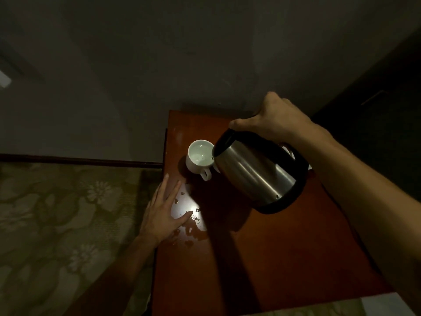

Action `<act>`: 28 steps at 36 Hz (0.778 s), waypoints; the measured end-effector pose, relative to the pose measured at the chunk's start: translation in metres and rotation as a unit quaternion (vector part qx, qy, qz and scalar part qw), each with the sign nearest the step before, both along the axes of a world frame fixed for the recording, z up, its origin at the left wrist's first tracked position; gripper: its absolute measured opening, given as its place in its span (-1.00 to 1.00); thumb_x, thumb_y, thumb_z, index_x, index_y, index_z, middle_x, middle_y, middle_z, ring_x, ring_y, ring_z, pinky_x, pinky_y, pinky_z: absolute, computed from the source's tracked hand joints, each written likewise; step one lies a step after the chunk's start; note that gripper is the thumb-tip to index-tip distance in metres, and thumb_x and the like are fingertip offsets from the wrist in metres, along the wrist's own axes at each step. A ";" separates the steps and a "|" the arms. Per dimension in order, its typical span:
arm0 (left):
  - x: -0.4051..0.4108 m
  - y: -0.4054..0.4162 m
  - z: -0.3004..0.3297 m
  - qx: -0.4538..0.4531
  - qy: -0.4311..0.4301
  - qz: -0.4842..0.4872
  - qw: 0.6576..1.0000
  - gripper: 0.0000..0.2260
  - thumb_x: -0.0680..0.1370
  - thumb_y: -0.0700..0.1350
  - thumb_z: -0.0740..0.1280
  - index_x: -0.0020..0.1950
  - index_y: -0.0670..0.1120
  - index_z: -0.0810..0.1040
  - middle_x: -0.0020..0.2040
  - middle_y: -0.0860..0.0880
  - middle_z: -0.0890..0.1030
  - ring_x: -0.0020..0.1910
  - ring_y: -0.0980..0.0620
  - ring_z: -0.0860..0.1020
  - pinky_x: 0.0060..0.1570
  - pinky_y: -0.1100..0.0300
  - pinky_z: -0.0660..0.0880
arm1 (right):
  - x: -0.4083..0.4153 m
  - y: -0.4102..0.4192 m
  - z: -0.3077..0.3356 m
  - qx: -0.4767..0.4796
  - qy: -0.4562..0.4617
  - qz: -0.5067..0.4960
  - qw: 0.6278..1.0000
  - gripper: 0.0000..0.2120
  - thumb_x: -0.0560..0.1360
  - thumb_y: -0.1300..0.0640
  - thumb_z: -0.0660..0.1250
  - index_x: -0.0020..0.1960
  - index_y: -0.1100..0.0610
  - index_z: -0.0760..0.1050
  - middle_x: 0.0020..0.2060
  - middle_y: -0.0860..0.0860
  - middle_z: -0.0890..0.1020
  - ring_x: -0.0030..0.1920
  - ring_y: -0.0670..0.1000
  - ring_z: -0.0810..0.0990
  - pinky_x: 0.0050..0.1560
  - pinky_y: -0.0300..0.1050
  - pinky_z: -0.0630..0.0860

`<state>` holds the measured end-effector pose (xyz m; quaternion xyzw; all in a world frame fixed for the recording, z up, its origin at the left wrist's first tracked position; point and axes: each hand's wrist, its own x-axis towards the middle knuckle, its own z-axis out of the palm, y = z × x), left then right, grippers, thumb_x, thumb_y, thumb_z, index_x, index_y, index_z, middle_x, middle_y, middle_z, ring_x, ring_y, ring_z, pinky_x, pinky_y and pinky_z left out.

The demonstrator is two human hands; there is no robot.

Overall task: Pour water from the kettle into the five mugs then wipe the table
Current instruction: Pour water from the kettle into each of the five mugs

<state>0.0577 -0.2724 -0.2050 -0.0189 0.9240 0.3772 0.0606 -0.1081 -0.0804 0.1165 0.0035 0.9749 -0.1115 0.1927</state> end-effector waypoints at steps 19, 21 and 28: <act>0.000 0.000 0.001 0.000 0.014 0.001 1.000 -0.13 0.39 0.51 0.20 0.56 0.46 -0.24 0.64 0.21 -0.33 0.66 -0.05 -0.05 0.46 -0.40 0.24 | -0.007 0.003 -0.003 -0.006 0.008 0.011 1.000 -0.31 0.47 -0.36 0.55 0.37 0.03 0.42 0.11 0.03 0.62 0.05 0.07 0.64 0.17 0.16 0.67; 0.000 0.000 0.002 0.000 0.013 0.001 1.000 -0.13 0.39 0.50 0.20 0.54 0.48 -0.26 0.64 0.22 -0.34 0.66 -0.05 -0.04 0.46 -0.39 0.25 | -0.007 0.003 -0.002 -0.007 0.008 0.007 1.000 -0.32 0.47 -0.35 0.56 0.35 0.03 0.40 0.11 0.03 0.61 0.06 0.08 0.64 0.18 0.17 0.66; 0.000 0.000 0.001 0.002 0.006 0.002 1.000 -0.10 0.40 0.50 0.20 0.65 0.29 -0.06 0.64 0.21 -0.32 0.66 -0.05 -0.03 0.44 -0.38 0.29 | -0.009 0.007 -0.001 -0.021 0.004 -0.012 1.000 -0.27 0.41 -0.40 0.57 0.36 0.01 0.47 0.17 0.04 0.63 0.09 0.09 0.66 0.20 0.19 0.67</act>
